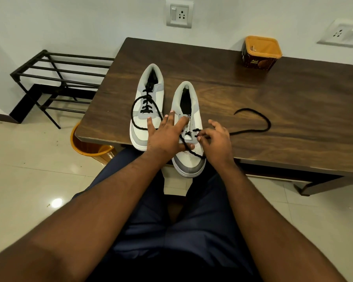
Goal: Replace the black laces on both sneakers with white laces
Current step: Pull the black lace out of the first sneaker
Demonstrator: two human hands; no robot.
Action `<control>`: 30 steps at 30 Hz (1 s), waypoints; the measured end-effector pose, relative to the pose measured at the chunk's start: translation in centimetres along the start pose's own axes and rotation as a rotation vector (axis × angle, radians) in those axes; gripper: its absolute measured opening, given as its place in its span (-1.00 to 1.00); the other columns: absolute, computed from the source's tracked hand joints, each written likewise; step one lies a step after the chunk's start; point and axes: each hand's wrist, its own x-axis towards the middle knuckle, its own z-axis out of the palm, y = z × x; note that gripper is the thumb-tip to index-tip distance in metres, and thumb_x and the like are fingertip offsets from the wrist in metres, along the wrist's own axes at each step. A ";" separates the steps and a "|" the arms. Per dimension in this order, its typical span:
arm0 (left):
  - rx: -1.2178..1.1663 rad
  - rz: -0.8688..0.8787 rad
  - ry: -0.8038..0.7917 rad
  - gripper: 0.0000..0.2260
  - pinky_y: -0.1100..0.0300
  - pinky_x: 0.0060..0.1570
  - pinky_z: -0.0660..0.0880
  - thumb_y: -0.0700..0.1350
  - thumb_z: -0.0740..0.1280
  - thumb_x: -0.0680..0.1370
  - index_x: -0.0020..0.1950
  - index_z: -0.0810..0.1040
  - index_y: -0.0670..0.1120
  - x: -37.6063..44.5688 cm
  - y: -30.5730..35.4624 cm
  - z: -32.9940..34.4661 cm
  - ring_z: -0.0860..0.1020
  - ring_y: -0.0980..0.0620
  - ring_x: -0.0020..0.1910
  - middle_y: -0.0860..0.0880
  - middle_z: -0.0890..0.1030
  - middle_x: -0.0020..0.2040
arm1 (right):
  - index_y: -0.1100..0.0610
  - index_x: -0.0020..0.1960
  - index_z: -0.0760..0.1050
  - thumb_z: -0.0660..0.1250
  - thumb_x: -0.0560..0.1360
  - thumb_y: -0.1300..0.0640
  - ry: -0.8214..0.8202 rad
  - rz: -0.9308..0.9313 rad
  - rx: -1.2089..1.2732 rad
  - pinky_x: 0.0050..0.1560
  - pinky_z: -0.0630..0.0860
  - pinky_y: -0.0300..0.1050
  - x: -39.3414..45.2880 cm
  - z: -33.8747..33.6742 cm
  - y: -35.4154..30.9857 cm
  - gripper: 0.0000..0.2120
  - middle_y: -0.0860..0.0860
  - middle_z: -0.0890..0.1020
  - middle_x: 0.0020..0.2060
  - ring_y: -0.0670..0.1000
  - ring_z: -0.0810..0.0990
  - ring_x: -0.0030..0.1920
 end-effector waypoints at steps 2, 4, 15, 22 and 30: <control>-0.044 0.007 0.030 -0.32 -0.28 0.44 -0.20 0.34 0.39 0.38 0.37 0.22 0.12 0.1 -0.2 -0.1 0.18 -0.07 0.54 -0.12 0.11 0.58 | 0.15 -0.05 0.58 0.33 0.54 0.19 -0.022 0.012 0.056 0.25 0.41 0.04 0.1 0.0 0.0 -0.94 0.07 0.46 0.34 0.07 0.38 0.31; -0.056 0.013 0.030 -0.35 -0.22 0.47 -0.21 0.33 0.41 0.37 0.32 0.25 0.10 0.2 -0.3 -0.1 0.26 -0.07 0.50 -0.13 0.14 0.57 | 0.13 -0.12 0.47 0.27 0.55 0.23 -0.055 -0.002 0.144 0.04 0.45 -0.02 0.1 0.2 -0.3 -0.92 0.04 0.52 0.09 0.00 0.47 0.05; -0.074 0.049 -0.045 -0.41 -0.13 0.45 -0.38 0.28 0.40 0.42 0.31 0.28 0.04 0.5 -0.2 -0.4 0.34 -0.05 0.47 -0.19 0.14 0.58 | 0.05 -0.11 0.35 0.09 0.63 0.27 0.139 0.610 0.828 -0.29 0.49 -0.20 1.1 0.4 -0.1 -0.80 0.04 0.54 -0.09 0.03 0.63 -0.15; -0.077 0.058 -0.040 -0.45 -0.11 0.48 -0.35 0.27 0.40 0.43 0.23 0.32 0.00 0.3 -0.4 -0.3 0.39 -0.07 0.44 -0.20 0.16 0.57 | 0.16 0.17 0.50 0.33 0.53 0.23 0.243 0.099 0.165 0.22 0.41 -0.06 -0.3 -0.2 -0.9 -0.78 0.06 0.55 0.21 0.06 0.47 0.26; -0.011 0.048 -0.060 -0.46 -0.12 0.49 -0.33 0.29 0.36 0.45 0.27 0.35 0.01 0.3 -0.2 -0.2 0.46 -0.12 0.37 -0.19 0.14 0.58 | 0.12 0.14 0.56 0.25 0.59 0.10 -0.088 -0.108 -0.275 0.46 0.07 0.12 0.5 -0.6 -1.4 -0.81 0.03 0.29 0.50 0.11 0.07 0.54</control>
